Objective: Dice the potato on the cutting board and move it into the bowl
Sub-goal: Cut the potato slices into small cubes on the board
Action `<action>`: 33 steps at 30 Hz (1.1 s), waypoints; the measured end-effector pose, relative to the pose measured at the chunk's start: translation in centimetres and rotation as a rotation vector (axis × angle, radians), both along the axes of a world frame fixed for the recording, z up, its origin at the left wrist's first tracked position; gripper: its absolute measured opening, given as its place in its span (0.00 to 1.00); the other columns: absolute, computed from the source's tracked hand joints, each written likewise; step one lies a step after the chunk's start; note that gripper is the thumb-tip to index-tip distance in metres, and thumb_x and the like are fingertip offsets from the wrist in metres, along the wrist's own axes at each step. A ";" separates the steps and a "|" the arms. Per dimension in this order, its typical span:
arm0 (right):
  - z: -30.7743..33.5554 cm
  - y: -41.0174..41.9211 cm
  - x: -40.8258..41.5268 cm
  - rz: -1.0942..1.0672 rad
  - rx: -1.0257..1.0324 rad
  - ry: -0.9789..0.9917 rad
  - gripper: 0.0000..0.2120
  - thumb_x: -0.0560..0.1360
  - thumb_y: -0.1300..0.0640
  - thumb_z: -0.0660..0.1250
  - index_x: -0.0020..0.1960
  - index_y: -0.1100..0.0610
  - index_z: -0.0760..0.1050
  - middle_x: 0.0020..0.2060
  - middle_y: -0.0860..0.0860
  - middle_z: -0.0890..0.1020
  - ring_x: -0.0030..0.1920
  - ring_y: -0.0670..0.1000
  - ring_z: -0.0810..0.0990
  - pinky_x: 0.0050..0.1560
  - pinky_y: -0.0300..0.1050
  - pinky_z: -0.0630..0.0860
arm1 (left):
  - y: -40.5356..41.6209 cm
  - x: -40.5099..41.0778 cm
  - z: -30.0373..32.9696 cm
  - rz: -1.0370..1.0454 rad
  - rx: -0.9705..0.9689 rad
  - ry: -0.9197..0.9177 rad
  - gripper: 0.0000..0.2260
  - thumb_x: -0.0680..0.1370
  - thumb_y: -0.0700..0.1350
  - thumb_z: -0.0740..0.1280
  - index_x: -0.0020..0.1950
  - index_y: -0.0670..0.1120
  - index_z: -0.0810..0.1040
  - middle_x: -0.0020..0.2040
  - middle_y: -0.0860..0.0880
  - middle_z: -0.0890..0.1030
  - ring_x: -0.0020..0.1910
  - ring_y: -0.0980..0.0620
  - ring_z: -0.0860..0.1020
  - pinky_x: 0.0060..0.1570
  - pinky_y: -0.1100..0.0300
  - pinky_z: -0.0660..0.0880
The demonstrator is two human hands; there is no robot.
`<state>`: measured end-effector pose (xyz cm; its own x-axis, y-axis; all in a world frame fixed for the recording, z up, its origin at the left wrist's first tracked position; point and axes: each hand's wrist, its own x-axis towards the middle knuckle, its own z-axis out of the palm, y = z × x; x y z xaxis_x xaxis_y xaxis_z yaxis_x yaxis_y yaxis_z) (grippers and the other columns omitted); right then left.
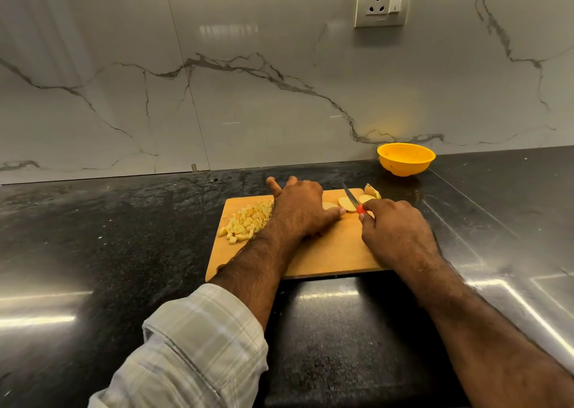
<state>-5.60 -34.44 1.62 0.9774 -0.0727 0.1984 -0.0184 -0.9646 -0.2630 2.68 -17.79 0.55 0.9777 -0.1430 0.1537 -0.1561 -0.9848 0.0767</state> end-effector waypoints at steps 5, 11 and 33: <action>0.4 0.2 -0.2 0.031 0.015 0.037 0.18 0.84 0.44 0.63 0.71 0.47 0.76 0.63 0.54 0.81 0.57 0.54 0.80 0.53 0.52 0.82 | 0.3 -0.3 0.5 -0.062 -0.068 0.012 0.11 0.79 0.62 0.68 0.56 0.57 0.79 0.60 0.55 0.80 0.72 0.49 0.69 0.75 0.26 0.43; 0.8 1.3 -0.7 0.074 -0.060 0.094 0.19 0.84 0.43 0.61 0.72 0.48 0.74 0.64 0.54 0.80 0.59 0.55 0.80 0.57 0.54 0.83 | 2.0 -0.1 0.9 -0.062 -0.170 0.066 0.08 0.79 0.49 0.71 0.58 0.58 0.80 0.63 0.57 0.80 0.75 0.50 0.66 0.76 0.28 0.41; 0.7 3.2 -1.1 0.143 -0.106 0.234 0.13 0.82 0.51 0.63 0.64 0.50 0.79 0.53 0.50 0.82 0.51 0.52 0.80 0.56 0.53 0.83 | 1.4 1.0 0.3 -0.089 -0.112 0.090 0.10 0.81 0.58 0.70 0.60 0.58 0.86 0.64 0.59 0.82 0.73 0.52 0.71 0.75 0.32 0.47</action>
<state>-6.73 -31.22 2.37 0.9964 0.0782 -0.0341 0.0716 -0.9836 -0.1656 3.67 -16.36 0.82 0.9724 -0.2171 0.0857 -0.2303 -0.9518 0.2027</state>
